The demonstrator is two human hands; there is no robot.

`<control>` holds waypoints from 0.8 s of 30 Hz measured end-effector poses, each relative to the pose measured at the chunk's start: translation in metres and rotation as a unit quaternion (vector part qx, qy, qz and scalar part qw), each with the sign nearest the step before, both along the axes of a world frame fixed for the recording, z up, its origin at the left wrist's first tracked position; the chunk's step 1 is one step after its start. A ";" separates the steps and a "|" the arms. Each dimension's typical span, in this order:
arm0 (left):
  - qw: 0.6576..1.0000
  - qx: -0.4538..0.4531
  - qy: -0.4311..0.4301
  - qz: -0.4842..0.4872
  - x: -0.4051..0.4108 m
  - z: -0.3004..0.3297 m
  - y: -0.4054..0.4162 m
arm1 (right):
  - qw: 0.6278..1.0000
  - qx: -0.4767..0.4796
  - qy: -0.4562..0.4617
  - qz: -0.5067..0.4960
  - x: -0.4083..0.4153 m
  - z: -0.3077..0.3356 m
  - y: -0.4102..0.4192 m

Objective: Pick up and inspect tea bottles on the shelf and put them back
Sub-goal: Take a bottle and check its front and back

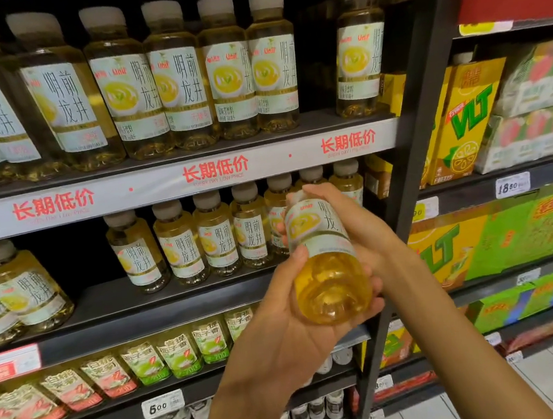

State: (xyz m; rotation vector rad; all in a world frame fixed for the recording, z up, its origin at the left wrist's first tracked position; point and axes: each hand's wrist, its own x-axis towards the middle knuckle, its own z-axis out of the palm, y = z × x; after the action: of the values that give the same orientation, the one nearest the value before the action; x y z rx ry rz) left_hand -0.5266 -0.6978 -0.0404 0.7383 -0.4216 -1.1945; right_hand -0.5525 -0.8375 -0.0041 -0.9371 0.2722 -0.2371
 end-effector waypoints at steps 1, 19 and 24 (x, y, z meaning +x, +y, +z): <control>1.000 -0.004 -0.006 -0.024 -0.001 0.001 0.000 | 1.000 -0.025 -0.009 -0.010 -0.001 0.003 -0.001; 0.921 -0.014 -0.376 0.103 0.017 -0.011 -0.015 | 0.927 -0.310 -0.177 -0.117 -0.025 0.024 0.002; 0.860 -0.014 -0.469 0.198 0.023 -0.015 -0.022 | 0.884 -0.393 -0.254 -0.017 -0.036 0.027 0.001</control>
State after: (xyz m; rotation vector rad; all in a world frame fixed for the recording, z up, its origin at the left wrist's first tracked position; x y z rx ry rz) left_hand -0.5034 -0.7202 -0.0549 1.2971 -1.0291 -0.3646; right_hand -0.5884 -0.8363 0.0225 -1.6267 -0.3301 -0.6413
